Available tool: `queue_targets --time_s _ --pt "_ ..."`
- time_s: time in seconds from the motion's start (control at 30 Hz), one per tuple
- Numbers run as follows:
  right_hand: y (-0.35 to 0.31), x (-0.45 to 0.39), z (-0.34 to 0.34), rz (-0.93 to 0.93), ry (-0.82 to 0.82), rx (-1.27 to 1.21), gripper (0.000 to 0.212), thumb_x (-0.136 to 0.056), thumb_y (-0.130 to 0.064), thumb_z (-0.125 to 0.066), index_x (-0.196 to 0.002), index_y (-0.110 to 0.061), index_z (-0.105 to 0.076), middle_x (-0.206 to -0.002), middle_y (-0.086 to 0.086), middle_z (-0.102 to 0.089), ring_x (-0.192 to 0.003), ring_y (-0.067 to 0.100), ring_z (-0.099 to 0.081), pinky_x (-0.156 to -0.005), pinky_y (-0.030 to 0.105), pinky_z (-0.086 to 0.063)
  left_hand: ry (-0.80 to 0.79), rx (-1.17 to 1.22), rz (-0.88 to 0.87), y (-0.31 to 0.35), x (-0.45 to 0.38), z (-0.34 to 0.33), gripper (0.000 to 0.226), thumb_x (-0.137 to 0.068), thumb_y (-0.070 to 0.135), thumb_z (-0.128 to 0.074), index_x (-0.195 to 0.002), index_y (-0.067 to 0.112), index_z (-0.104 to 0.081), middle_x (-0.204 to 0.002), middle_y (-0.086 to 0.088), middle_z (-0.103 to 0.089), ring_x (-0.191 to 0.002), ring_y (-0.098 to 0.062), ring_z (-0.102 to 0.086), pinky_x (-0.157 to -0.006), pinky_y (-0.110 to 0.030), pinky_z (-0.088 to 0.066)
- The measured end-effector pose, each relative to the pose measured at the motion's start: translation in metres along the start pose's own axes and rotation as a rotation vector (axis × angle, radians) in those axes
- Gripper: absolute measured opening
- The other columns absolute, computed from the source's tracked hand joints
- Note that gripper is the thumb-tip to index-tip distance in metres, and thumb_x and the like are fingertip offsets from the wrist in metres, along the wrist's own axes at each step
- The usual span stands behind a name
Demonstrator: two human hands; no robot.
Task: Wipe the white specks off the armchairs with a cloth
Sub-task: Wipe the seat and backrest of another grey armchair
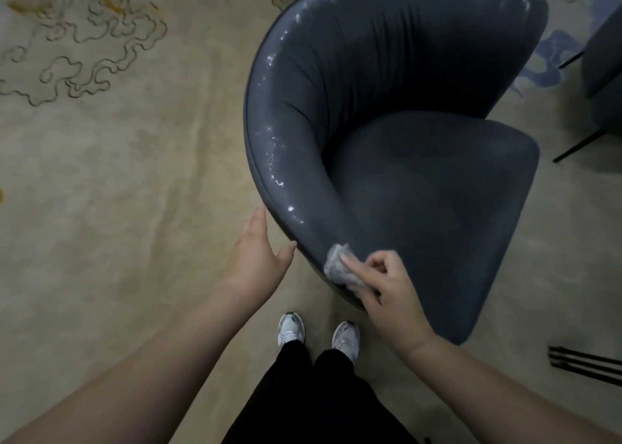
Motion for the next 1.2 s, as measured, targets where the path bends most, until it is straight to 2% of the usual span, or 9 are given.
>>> queue_targets --time_s 0.07,0.13,0.33,0.57,0.67,0.8,0.93,1.07,1.2 --pt "0.005 -0.001 -0.001 -0.023 -0.001 -0.007 0.064 -0.072 0.007 -0.074 -0.126 -0.025 -0.059 -0.095 0.003 -0.044 -0.085 0.018 -0.049 -0.084 0.013 -0.040 -0.025 0.137 0.062 -0.001 -0.006 -0.002 0.088 -0.086 0.027 -0.070 -0.153 0.020 -0.012 -0.142 0.012 -0.040 -0.124 -0.013 -0.049 -0.101 -0.034 -0.046" --pt "0.000 -0.029 -0.011 -0.017 -0.016 -0.010 0.058 -0.074 0.005 -0.073 -0.123 -0.023 -0.063 -0.094 0.004 -0.044 -0.086 0.019 -0.048 -0.083 0.014 -0.039 -0.089 0.300 0.055 0.004 -0.012 -0.010 0.072 -0.087 0.016 -0.069 -0.144 0.028 -0.027 -0.132 0.026 -0.042 -0.116 -0.008 -0.056 -0.090 -0.029 -0.052" --pt "-0.013 -0.086 -0.031 0.047 -0.092 -0.025 0.050 -0.079 0.002 -0.070 -0.121 -0.026 -0.065 -0.096 0.004 -0.043 -0.088 0.017 -0.047 -0.086 0.019 -0.042 -0.115 0.480 0.046 0.008 -0.020 -0.014 0.074 -0.085 -0.001 -0.066 -0.138 0.038 -0.034 -0.133 0.011 -0.055 -0.088 -0.013 -0.072 -0.088 -0.040 -0.056" --pt "-0.016 -0.069 -0.026 0.092 -0.085 0.026 0.045 -0.079 0.002 -0.068 -0.116 -0.022 -0.069 -0.093 0.008 -0.047 -0.086 0.023 -0.048 -0.078 0.038 -0.048 -0.210 0.478 0.119 -0.009 -0.020 -0.027 0.102 -0.086 -0.013 -0.055 -0.148 0.048 -0.003 -0.135 0.022 -0.044 -0.090 -0.006 -0.070 -0.081 -0.026 -0.055" --pt "-0.030 -0.117 -0.048 0.057 -0.145 -0.003 0.028 -0.086 -0.012 -0.066 -0.113 -0.014 -0.070 -0.096 0.010 -0.046 -0.089 0.021 -0.047 -0.082 0.038 -0.045 -0.201 0.516 0.158 -0.016 -0.021 -0.026 0.098 -0.087 -0.014 -0.053 -0.146 0.048 -0.006 -0.131 0.027 -0.044 -0.089 0.000 -0.069 -0.078 -0.024 -0.055" --pt "-0.034 -0.109 -0.044 0.151 -0.119 0.048 0.039 -0.083 -0.003 -0.067 -0.119 -0.021 -0.068 -0.096 0.010 -0.046 -0.089 0.024 -0.048 -0.082 0.037 -0.046 -0.198 0.549 0.161 -0.019 -0.027 -0.017 0.096 -0.087 -0.018 -0.049 -0.145 0.047 -0.007 -0.125 0.033 -0.040 -0.089 0.004 -0.068 -0.069 -0.018 -0.053" --pt "-0.023 -0.071 -0.033 0.130 -0.109 0.030 0.047 -0.073 -0.016 -0.079 -0.118 -0.026 -0.068 -0.097 0.005 -0.046 -0.088 0.023 -0.048 -0.081 0.039 -0.048 -0.179 0.555 0.200 -0.027 -0.046 0.004 0.092 -0.088 -0.018 -0.046 -0.154 0.031 -0.004 -0.150 0.016 -0.034 -0.098 -0.002 -0.066 -0.081 -0.023 -0.054" --pt "-0.043 -0.125 -0.053 0.157 -0.090 0.055 0.040 -0.073 -0.012 -0.080 -0.111 -0.020 -0.072 -0.091 0.012 -0.050 -0.081 0.027 -0.050 -0.076 0.040 -0.049 -0.193 0.552 0.208 -0.027 -0.071 0.017 0.091 -0.087 -0.019 -0.047 -0.154 0.029 -0.007 -0.152 0.013 -0.034 -0.098 -0.005 -0.065 -0.091 -0.030 -0.051" --pt "-0.052 -0.159 -0.063 0.146 -0.037 0.078 0.039 -0.074 -0.011 -0.078 -0.111 -0.020 -0.072 -0.093 0.013 -0.051 -0.083 0.028 -0.051 -0.077 0.045 -0.048 -0.268 0.540 0.181 -0.027 -0.093 0.026 0.091 -0.087 -0.020 -0.045 -0.153 0.031 -0.009 -0.143 0.019 -0.036 -0.089 0.003 -0.066 -0.078 -0.022 -0.054"
Point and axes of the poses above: each hand's wrist, its own x-axis away from the middle knuckle, its own z-axis out of the back of the hand, y = z × x, the point moved 10 cm from there along -x, towards the middle knuckle
